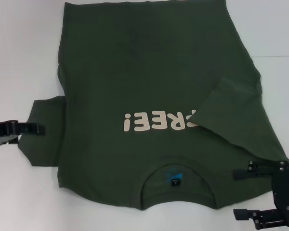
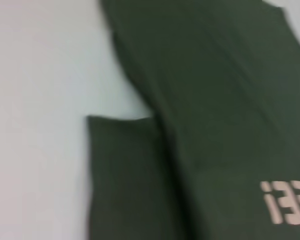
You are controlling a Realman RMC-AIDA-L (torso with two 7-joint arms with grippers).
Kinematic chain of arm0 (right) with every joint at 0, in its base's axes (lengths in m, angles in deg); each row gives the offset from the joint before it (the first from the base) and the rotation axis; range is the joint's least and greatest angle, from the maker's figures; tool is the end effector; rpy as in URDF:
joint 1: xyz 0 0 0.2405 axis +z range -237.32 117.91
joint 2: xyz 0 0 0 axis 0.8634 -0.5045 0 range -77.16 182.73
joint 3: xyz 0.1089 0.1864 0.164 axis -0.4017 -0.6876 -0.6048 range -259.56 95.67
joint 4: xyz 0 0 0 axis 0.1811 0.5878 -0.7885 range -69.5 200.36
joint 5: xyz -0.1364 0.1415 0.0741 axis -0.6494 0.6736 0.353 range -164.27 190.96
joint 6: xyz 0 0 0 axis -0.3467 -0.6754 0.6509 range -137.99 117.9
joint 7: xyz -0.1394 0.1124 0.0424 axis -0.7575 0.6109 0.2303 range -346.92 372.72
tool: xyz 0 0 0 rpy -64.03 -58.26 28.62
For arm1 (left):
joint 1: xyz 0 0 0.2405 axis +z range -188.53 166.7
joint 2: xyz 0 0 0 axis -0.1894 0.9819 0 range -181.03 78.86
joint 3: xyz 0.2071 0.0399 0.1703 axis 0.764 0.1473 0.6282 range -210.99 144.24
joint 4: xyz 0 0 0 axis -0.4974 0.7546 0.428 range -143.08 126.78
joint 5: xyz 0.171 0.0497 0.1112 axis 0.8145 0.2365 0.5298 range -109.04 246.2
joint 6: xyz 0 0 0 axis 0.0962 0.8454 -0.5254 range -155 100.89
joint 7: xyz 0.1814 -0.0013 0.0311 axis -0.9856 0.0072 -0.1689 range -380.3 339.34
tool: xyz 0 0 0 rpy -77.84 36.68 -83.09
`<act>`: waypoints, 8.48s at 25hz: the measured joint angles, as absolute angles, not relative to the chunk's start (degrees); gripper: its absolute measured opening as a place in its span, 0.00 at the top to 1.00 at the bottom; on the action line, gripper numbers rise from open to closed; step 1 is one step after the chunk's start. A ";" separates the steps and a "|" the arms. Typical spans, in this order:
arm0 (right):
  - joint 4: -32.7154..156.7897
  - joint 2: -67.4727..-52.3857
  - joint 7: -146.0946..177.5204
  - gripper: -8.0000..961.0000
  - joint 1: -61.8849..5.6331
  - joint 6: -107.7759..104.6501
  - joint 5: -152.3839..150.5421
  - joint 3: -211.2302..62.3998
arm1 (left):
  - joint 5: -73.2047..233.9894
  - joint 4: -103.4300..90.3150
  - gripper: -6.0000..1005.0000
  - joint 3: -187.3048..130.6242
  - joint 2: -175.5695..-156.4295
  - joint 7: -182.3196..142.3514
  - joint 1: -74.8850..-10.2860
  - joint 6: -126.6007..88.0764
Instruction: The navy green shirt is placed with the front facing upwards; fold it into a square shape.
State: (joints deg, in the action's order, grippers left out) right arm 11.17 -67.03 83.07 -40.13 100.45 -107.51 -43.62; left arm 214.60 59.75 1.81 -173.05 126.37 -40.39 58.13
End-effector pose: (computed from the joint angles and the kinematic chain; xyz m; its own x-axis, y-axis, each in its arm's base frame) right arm 0.2786 0.2661 -0.0065 0.8988 -0.1614 -0.4077 -0.2126 -0.9736 -0.0833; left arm -0.3126 0.3732 0.0325 0.2087 0.8730 0.4408 0.9583 -0.0926 -0.2704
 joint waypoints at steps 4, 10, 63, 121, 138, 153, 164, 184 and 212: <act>12.39 -67.01 83.28 0.12 -39.13 99.88 -107.67 -43.51 | 219.30 59.94 0.09 2.47 -172.98 132.41 -41.41 58.08; 12.54 -67.01 83.25 0.13 -38.54 99.31 -107.68 -43.07 | 223.75 56.96 0.09 2.76 -172.64 136.11 -44.22 57.66; 13.31 -67.01 84.87 0.13 -36.43 95.25 -107.84 -41.25 | 230.47 46.01 0.10 3.42 -171.47 138.52 -49.33 49.11; 13.32 -67.02 86.55 0.15 -35.53 93.82 -107.84 -41.29 | 232.34 47.71 0.97 10.19 -172.12 137.64 -48.23 43.16; 15.77 -67.06 86.46 0.15 -35.47 92.57 -107.85 -41.25 | 232.13 53.11 0.97 7.77 -171.76 134.12 -45.46 37.80; 17.00 -67.03 86.50 0.15 -35.59 91.72 -107.85 -41.25 | 211.93 53.35 0.97 14.22 -174.99 129.51 -49.24 48.11; 17.15 -67.01 86.55 0.15 -35.50 91.71 -107.85 -41.25 | 211.01 43.05 0.97 16.00 -174.68 128.42 -52.19 39.94; 18.64 -67.01 86.53 0.15 -35.41 91.00 -107.85 -41.25 | 209.91 40.48 0.96 16.20 -174.88 128.08 -54.14 37.20; 6.59 -66.86 93.37 0.13 -37.21 91.38 -108.90 -44.76 | 196.77 37.33 0.33 10.89 -173.87 102.07 -52.91 46.49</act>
State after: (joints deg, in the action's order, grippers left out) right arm 6.59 -66.86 93.37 -37.21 91.38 -108.90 -44.76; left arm 196.77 37.33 10.89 -173.87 102.07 -52.91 46.49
